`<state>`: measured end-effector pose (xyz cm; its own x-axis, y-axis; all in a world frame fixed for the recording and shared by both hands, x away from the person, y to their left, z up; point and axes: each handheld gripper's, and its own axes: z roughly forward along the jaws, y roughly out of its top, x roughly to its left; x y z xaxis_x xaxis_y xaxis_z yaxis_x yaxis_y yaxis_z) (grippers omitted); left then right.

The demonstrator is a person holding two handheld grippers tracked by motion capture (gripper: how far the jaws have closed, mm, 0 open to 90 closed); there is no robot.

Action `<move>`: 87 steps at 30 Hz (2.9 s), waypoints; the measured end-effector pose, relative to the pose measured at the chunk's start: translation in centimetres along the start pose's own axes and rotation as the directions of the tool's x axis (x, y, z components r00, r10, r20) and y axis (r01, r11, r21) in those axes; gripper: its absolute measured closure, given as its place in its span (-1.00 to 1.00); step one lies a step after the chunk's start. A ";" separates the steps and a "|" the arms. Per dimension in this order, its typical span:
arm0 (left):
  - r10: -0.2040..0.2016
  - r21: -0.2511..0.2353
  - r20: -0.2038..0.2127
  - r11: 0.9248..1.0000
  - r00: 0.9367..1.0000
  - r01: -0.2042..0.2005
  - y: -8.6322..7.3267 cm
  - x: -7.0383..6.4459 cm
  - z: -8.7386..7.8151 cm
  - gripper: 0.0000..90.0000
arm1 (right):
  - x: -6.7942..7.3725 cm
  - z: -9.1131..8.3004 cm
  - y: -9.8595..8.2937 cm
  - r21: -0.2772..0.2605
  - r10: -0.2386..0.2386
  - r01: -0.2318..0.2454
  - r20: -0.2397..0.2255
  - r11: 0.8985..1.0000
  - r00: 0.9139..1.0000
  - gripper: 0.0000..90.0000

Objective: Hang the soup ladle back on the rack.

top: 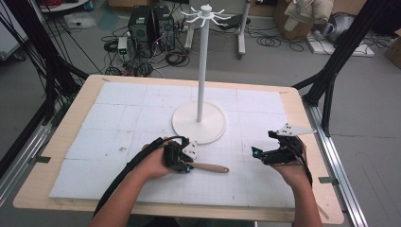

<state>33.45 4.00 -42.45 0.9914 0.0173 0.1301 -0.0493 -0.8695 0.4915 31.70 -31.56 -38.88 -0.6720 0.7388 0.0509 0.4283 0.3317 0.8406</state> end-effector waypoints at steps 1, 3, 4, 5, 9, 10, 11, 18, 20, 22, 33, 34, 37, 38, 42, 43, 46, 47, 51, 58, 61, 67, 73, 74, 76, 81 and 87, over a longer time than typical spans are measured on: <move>-0.004 0.001 -0.002 1.000 1.000 0.004 0.0 -0.1 0.0 0.68 | 0.0 0.0 0.0 0.000 -0.003 0.003 -0.001 1.000 1.000 -0.95; -0.021 0.010 0.000 1.000 1.000 0.021 0.1 -0.1 0.0 0.71 | 0.1 0.0 0.0 0.001 0.000 0.000 0.000 1.000 1.000 -0.95; -0.025 0.010 -0.001 1.000 1.000 0.025 0.1 -0.2 -0.1 0.72 | 0.1 0.0 0.0 -0.001 -0.004 0.004 0.001 1.000 1.000 -0.95; -0.026 0.010 -0.001 1.000 1.000 0.026 0.0 -0.1 -0.1 0.72 | 0.1 -0.1 0.0 -0.004 -0.001 0.001 0.002 1.000 1.000 -0.95; -0.040 0.010 0.004 0.999 0.999 0.040 -0.1 -0.1 -0.3 0.72 | 0.1 -0.2 0.0 -0.003 0.001 -0.001 0.003 1.000 1.000 -0.95; -0.040 0.010 0.004 0.999 0.999 0.040 -0.1 -0.1 -0.3 0.72 | 0.1 -0.2 0.0 -0.005 0.000 0.000 0.005 1.000 1.000 -0.95; -0.045 -0.006 -0.002 0.999 0.999 0.045 -0.3 0.0 -0.8 0.72 | 0.1 -0.2 0.0 -0.004 0.002 -0.002 0.006 1.000 1.000 -0.95; -0.100 -0.197 -0.033 0.976 0.994 0.092 -1.9 0.6 -5.2 0.72 | 0.1 -0.3 -0.2 -0.014 0.005 -0.004 0.009 1.000 1.000 -0.95; -0.116 -0.252 -0.049 0.963 0.992 0.100 -2.5 0.7 -6.8 0.72 | 0.1 -0.3 -0.1 -0.015 0.000 0.000 0.007 1.000 1.000 -0.95; -0.144 -0.321 -0.074 0.940 0.987 0.113 -3.4 0.8 -8.4 0.72 | 0.1 -0.3 -0.1 -0.016 0.002 -0.001 0.007 1.000 1.000 -0.95; -0.287 -0.583 -0.134 0.797 0.949 0.159 -7.4 0.6 -13.7 0.72 | 0.5 -0.1 0.2 -0.019 -0.007 0.007 0.007 1.000 1.000 -0.95; -0.299 -0.595 -0.132 0.786 0.945 0.165 -7.5 0.5 -13.8 0.72 | 0.5 0.0 0.3 -0.018 -0.010 0.010 0.006 1.000 1.000 -0.95; -0.316 -0.621 -0.127 0.764 0.940 0.173 -7.6 0.5 -14.3 0.72 | 0.7 0.1 0.5 -0.015 -0.011 0.011 0.004 1.000 1.000 -0.95; -0.317 -0.629 -0.122 0.758 0.940 0.174 -7.6 0.5 -14.5 0.72 | 0.8 0.1 0.5 -0.015 -0.015 0.015 0.004 1.000 1.000 -0.95; -0.348 -0.660 -0.115 0.727 0.930 0.190 -7.5 0.8 -15.9 0.72 | 0.9 0.2 0.7 -0.018 -0.019 0.020 0.002 1.000 1.000 -0.95; -0.358 -0.674 -0.110 0.712 0.927 0.195 -7.5 0.9 -16.4 0.72 | 0.9 0.1 0.8 -0.018 -0.018 0.018 0.003 1.000 1.000 -0.95; -0.384 -0.716 -0.086 0.665 0.919 0.211 -7.3 1.7 -18.4 0.72 | 0.9 0.1 0.8 -0.015 -0.017 0.017 0.004 1.000 1.000 -0.95; -0.394 -0.722 -0.082 0.657 0.916 0.217 -7.2 1.9 -18.8 0.72 | 0.9 0.2 0.9 -0.015 -0.020 0.020 0.004 1.000 1.000 -0.95; -0.413 -0.727 -0.080 0.647 0.907 0.230 -6.5 3.4 -20.7 0.71 | 1.0 0.3 1.0 -0.013 -0.021 0.021 0.003 1.000 1.000 -0.95; -0.436 -0.731 -0.075 0.635 0.897 0.248 -4.7 6.1 -22.6 0.71 | 1.0 0.5 1.0 -0.014 -0.014 0.014 0.001 1.000 1.000 -0.95; -0.444 -0.733 -0.072 0.631 0.893 0.255 -3.5 7.1 -23.3 0.71 | 1.0 0.6 1.0 -0.012 -0.013 0.013 0.002 1.000 1.000 -0.95; -0.446 -0.745 -0.067 0.617 0.892 0.253 -1.7 8.7 -24.6 0.71 | 1.0 0.9 1.1 -0.008 -0.017 0.017 0.001 1.000 1.000 -0.95; -0.456 -0.742 -0.061 0.615 0.888 0.265 -0.7 9.6 -24.8 0.71 | 0.9 0.9 1.1 -0.008 -0.015 0.015 0.004 1.000 1.000 -0.95; -0.456 -0.739 -0.063 0.619 0.888 0.266 -0.4 9.7 -24.7 0.71 | 0.9 0.9 1.1 -0.008 -0.014 0.014 0.004 1.000 1.000 -0.95; -0.466 -0.730 -0.068 0.626 0.882 0.274 -0.1 9.8 -24.6 0.71 | 0.8 0.8 1.0 -0.010 -0.010 0.010 0.004 1.000 1.000 -0.95; -0.476 -0.721 -0.075 0.633 0.877 0.282 0.5 10.4 -24.2 0.71 | 0.8 0.9 1.0 -0.004 -0.008 0.008 0.002 1.000 1.000 -0.95; -0.475 -0.710 -0.077 0.644 0.877 0.286 0.8 10.8 -23.7 0.71 | 0.8 1.2 1.0 0.003 -0.011 0.011 0.008 1.000 1.000 -0.95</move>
<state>41.22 15.19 -20.24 0.8831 0.4662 -0.0529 0.1657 -0.2043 0.9648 32.33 -29.90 -38.61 -0.6722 0.7394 0.0372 0.4226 0.3419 0.8394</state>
